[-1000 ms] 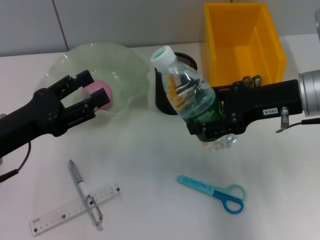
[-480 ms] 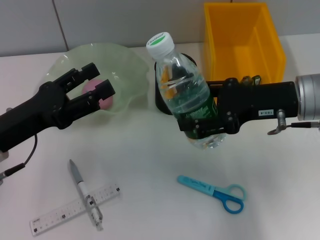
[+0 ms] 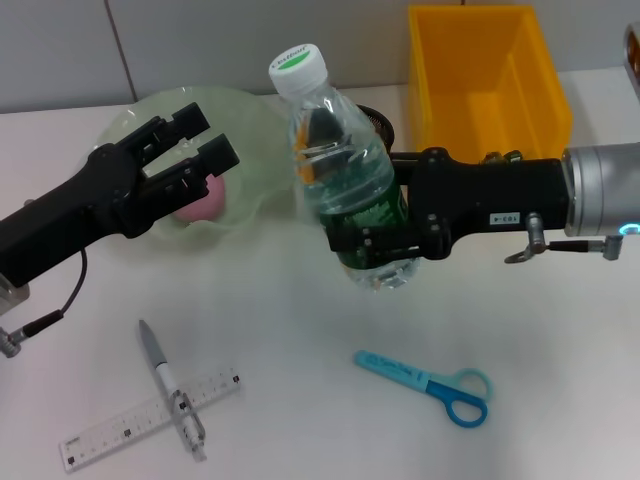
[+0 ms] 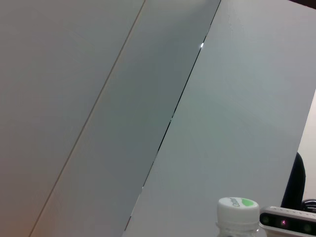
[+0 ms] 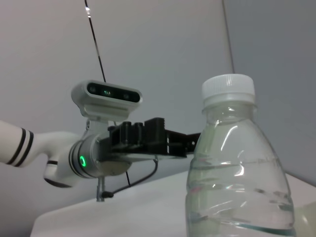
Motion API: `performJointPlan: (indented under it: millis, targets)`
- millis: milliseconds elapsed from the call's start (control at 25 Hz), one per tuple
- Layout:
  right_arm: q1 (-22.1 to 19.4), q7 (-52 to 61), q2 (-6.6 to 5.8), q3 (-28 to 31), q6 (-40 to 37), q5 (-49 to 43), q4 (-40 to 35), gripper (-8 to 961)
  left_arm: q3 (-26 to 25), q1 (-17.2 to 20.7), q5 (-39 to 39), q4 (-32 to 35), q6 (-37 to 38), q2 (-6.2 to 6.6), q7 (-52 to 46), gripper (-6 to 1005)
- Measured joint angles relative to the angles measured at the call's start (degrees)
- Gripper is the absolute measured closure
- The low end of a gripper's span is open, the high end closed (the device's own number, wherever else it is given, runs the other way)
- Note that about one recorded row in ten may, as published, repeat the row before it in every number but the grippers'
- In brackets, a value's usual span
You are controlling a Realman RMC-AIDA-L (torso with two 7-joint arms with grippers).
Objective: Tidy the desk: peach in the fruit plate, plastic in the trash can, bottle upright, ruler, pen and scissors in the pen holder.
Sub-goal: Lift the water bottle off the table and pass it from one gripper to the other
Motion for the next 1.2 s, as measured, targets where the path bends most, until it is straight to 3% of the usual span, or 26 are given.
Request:
performJointPlan:
  millis: [1200]
  targets:
    - [3.6, -0.2, 0.0, -2.2, 0.9, -0.3, 2.6, 184, 0.4, -2.0, -0.7, -0.2, 0.7, -0.15, 3.8, 234]
